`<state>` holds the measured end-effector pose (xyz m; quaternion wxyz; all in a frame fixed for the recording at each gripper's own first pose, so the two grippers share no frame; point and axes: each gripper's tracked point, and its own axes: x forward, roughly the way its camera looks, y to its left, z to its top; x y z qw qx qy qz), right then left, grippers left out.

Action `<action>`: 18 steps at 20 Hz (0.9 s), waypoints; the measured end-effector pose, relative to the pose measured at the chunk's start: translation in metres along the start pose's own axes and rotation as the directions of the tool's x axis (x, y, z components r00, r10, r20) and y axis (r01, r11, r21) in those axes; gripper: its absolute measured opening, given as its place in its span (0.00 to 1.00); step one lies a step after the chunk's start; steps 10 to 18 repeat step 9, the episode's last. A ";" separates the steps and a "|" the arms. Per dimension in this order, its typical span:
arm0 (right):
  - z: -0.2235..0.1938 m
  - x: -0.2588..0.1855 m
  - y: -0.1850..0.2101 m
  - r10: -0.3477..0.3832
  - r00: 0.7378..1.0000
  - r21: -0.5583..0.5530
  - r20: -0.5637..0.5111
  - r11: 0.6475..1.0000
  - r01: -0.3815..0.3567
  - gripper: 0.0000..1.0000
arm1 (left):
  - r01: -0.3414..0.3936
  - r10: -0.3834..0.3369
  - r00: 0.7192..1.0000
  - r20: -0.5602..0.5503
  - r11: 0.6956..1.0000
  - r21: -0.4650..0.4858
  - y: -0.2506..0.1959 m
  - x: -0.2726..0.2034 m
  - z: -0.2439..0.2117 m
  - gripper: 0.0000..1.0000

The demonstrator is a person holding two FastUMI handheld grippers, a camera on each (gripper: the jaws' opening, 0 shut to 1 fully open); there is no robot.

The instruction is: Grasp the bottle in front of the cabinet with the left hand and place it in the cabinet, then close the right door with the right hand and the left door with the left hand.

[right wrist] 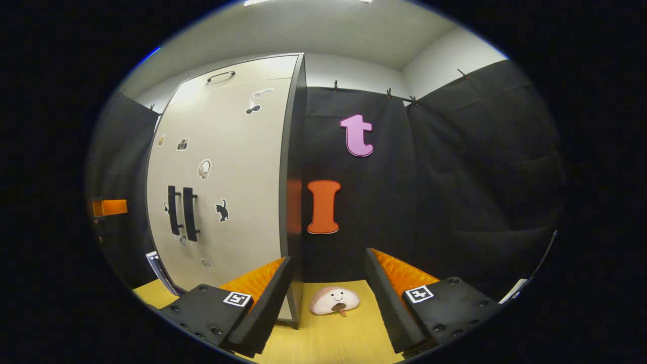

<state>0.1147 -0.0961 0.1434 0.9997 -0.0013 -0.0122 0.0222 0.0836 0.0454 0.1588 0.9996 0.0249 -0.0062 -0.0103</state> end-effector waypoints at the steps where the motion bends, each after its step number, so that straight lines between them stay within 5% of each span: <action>1: 0.002 -0.002 -0.002 0.005 1.000 0.001 0.008 1.000 -0.005 0.94 | -0.004 0.004 1.000 0.007 1.000 0.000 -0.001 -0.004 0.004 0.97; 2: 0.004 -0.003 -0.005 0.007 1.000 -0.002 0.014 1.000 -0.007 0.88 | -0.009 0.008 1.000 0.013 1.000 0.002 -0.003 -0.009 0.008 0.97; 6: 0.008 -0.007 -0.009 0.024 1.000 -0.016 0.016 1.000 -0.024 0.95 | -0.037 0.037 0.999 0.021 0.999 0.017 -0.001 -0.021 0.013 0.97; 7: 0.008 -0.008 -0.011 0.025 1.000 -0.022 0.018 0.999 -0.025 0.88 | -0.046 0.045 0.999 0.020 0.999 0.018 0.000 -0.024 0.013 0.97; 8: 0.009 -0.008 -0.012 0.027 0.999 -0.028 0.021 0.999 -0.026 0.95 | -0.053 0.052 0.998 0.020 0.998 0.017 0.001 -0.026 0.013 0.95; 9: 0.010 -0.010 -0.013 0.029 0.999 -0.033 0.022 0.999 -0.028 0.88 | -0.060 0.059 0.998 0.020 0.998 0.014 0.002 -0.028 0.014 0.97; 18: 0.010 -0.010 -0.013 0.029 0.999 -0.033 0.022 0.999 -0.028 0.88 | -0.060 0.059 0.998 0.020 0.998 0.014 0.002 -0.028 0.014 0.97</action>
